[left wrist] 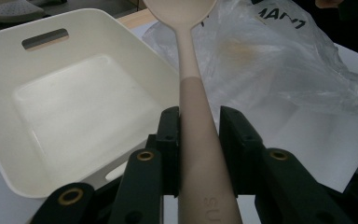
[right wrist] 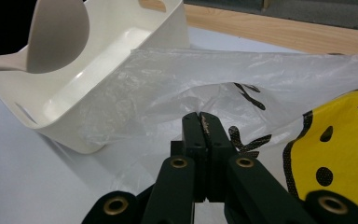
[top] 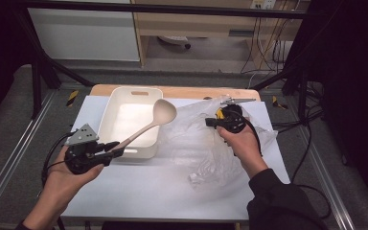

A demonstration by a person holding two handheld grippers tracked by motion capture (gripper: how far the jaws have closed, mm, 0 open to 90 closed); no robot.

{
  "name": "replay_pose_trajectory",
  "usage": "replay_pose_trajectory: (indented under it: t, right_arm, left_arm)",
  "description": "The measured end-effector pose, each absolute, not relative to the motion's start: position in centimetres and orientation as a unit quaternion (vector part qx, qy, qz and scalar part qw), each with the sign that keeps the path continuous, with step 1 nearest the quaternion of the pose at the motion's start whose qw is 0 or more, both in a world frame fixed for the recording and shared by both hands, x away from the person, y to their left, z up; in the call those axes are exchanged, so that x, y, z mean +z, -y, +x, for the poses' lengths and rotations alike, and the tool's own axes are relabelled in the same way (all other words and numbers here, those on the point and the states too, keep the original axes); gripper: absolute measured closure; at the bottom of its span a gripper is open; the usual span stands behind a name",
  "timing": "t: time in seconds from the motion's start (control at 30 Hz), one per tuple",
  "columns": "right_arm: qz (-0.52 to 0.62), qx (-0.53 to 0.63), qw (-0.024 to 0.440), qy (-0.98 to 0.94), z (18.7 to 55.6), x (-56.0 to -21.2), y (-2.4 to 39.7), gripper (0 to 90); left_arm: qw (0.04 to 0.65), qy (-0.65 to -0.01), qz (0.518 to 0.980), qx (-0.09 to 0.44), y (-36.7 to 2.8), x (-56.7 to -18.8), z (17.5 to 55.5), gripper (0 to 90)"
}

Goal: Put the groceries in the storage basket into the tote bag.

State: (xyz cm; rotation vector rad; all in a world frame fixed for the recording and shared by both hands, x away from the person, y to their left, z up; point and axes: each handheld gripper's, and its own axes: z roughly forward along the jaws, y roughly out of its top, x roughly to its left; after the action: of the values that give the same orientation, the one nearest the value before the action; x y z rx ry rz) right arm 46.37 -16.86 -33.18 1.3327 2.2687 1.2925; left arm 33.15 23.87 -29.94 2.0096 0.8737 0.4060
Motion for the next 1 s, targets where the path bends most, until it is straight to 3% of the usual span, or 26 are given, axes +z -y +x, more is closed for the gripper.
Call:
replay_pose_trajectory:
  t: [1.0]
  right_arm:
    - [0.458, 0.462, 0.101, -0.753, 47.0, -31.8, 17.8, 90.0]
  left_arm:
    - [0.402, -0.310, 0.855, 0.103, -17.6, -34.3, 32.8, 69.7]
